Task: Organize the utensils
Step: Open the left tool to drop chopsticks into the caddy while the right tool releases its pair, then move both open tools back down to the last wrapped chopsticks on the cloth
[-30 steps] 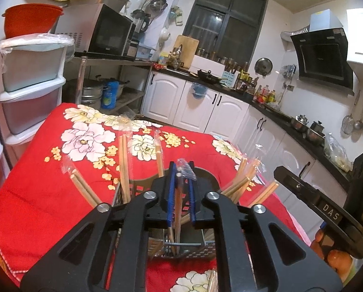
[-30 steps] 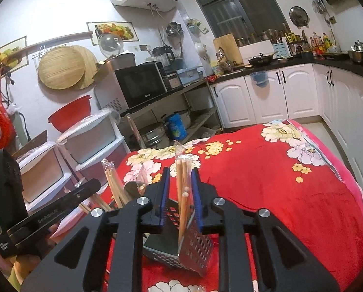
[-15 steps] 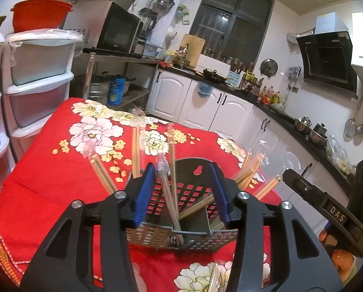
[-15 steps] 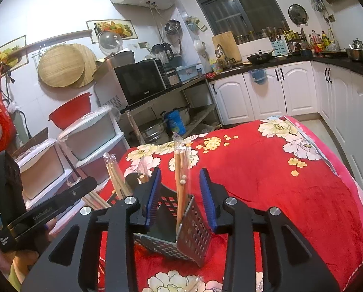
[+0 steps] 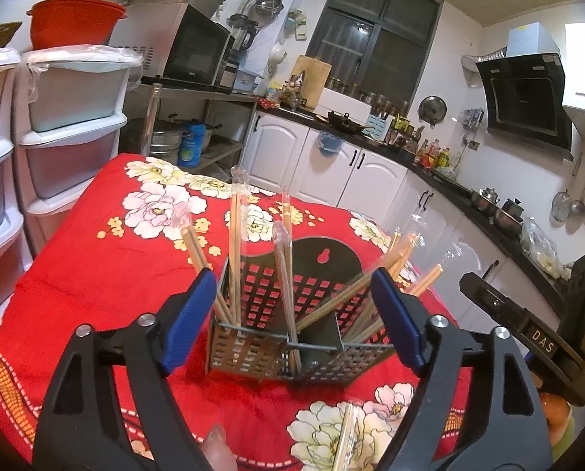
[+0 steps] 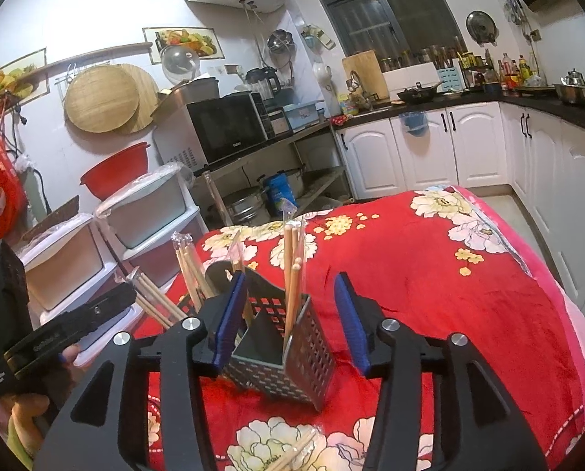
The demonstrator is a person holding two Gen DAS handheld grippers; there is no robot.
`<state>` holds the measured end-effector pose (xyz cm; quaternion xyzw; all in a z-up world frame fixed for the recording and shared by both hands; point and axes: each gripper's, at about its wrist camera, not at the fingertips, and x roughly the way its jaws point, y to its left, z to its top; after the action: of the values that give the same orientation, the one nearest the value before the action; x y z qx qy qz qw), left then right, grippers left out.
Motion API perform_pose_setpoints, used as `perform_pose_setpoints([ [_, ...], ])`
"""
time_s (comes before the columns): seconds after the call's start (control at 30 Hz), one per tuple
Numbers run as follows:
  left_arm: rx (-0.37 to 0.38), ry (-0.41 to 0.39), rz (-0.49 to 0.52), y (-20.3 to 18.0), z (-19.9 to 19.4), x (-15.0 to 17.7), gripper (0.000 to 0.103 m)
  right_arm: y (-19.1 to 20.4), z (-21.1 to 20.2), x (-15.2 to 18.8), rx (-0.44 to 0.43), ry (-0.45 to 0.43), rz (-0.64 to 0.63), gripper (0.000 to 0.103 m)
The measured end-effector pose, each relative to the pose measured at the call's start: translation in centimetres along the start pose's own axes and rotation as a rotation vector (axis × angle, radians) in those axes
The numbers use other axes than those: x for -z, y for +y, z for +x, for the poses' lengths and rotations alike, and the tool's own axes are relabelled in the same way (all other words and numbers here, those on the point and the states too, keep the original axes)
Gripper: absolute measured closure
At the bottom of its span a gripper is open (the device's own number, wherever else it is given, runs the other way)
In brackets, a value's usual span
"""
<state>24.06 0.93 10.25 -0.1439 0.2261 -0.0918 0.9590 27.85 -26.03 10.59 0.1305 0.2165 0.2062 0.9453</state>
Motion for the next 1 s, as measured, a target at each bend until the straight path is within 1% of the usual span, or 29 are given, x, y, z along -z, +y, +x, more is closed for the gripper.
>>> perform_pose_setpoints([
  [0.07, 0.002, -0.002, -0.004, 0.1, -0.3, 0.1, 0.023, 0.0, -0.3, 0.3, -0.005, 0.004, 0.0, 0.052],
  [0.17, 0.0, -0.001, -0.001, 0.2, -0.9, 0.5, 0.018, 0.3, -0.8, 0.6, -0.006, 0.008, -0.005, 0.049],
  [0.23, -0.002, 0.0, 0.0, 0.3, -1.2, 0.8, 0.018, 0.3, -1.1, 0.9, -0.008, 0.011, -0.007, 0.047],
  [0.33, -0.001, 0.001, -0.006, 0.5, -1.6, 1.2, 0.012, 0.5, -1.5, 1.2, -0.009, 0.016, -0.01, 0.044],
  [0.6, -0.006, 0.016, -0.002, 0.9, -2.0, 2.2, 0.012, 0.8, -2.3, 2.1, -0.006, 0.041, -0.027, 0.041],
  [0.9, -0.009, 0.052, 0.002, 1.2, -2.1, 3.7, 0.012, 0.8, -2.8, 3.4, 0.007, 0.074, -0.042, 0.04],
  [1.0, -0.009, 0.064, 0.013, 1.2, -2.1, 4.3, 0.012, 0.8, -2.8, 4.1, 0.014, 0.1, -0.058, 0.04],
])
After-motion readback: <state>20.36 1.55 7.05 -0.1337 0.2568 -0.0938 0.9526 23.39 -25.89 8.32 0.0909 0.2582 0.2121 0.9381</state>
